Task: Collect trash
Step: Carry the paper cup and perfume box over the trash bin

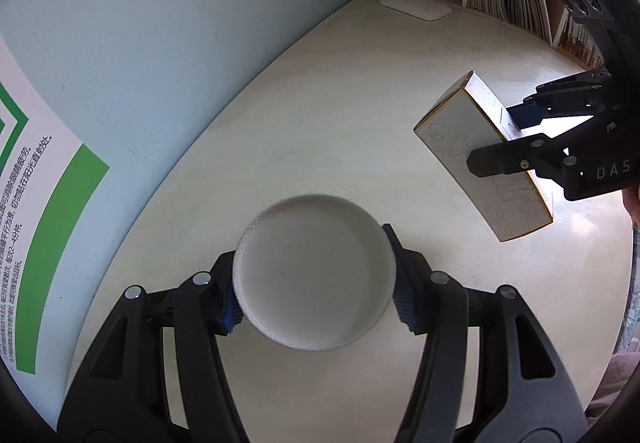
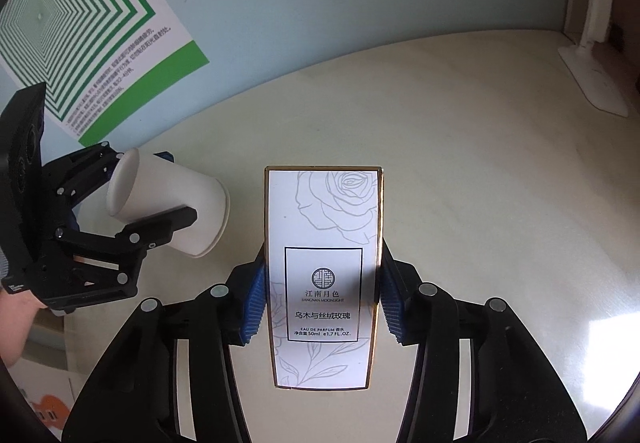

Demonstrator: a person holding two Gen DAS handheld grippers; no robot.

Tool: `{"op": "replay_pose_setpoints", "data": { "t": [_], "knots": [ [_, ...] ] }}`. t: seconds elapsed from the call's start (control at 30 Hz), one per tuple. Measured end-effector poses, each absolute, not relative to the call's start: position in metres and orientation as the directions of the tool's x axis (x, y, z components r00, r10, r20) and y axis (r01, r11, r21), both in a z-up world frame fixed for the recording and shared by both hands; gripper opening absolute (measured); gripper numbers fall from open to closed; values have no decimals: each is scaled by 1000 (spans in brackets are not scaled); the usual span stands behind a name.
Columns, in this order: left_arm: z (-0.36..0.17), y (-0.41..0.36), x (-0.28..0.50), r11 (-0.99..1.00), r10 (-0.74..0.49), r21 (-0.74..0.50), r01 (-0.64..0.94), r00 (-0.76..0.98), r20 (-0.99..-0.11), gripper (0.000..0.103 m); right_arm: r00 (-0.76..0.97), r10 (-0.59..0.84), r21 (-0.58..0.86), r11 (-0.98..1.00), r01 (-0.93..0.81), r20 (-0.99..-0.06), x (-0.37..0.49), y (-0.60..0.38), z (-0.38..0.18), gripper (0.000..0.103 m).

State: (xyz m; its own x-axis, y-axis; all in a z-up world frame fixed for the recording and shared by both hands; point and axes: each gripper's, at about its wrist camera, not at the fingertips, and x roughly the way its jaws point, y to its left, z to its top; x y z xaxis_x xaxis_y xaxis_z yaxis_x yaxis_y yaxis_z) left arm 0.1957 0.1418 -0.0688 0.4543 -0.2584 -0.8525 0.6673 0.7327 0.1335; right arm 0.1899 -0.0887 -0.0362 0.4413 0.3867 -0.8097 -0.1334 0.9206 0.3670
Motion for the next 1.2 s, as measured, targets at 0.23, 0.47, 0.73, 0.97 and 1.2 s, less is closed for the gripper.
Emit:
{"op": "replay_pose_setpoints", "data": {
  "t": [0.23,0.47,0.73,0.97,1.2],
  "knots": [
    [-70,92,171,674,-293,142,725,438,-850,56,498,343,368,928,-51,-796,146,-152,-25,49],
    [-56,25,137,597,-338,152,787,419,-843,56,548,289,373,927,44,-785,98,-217,-17,49],
    [-44,-59,91,505,-394,142,851,374,-839,56,585,228,374,917,139,-778,41,-281,-11,49],
    [-42,-135,49,408,-430,135,903,320,-844,56,620,166,382,894,233,-767,-20,-345,-9,49],
    [-42,-211,-5,272,-472,138,953,256,-843,56,648,70,387,848,362,-759,-102,-414,-12,49]
  ]
}}
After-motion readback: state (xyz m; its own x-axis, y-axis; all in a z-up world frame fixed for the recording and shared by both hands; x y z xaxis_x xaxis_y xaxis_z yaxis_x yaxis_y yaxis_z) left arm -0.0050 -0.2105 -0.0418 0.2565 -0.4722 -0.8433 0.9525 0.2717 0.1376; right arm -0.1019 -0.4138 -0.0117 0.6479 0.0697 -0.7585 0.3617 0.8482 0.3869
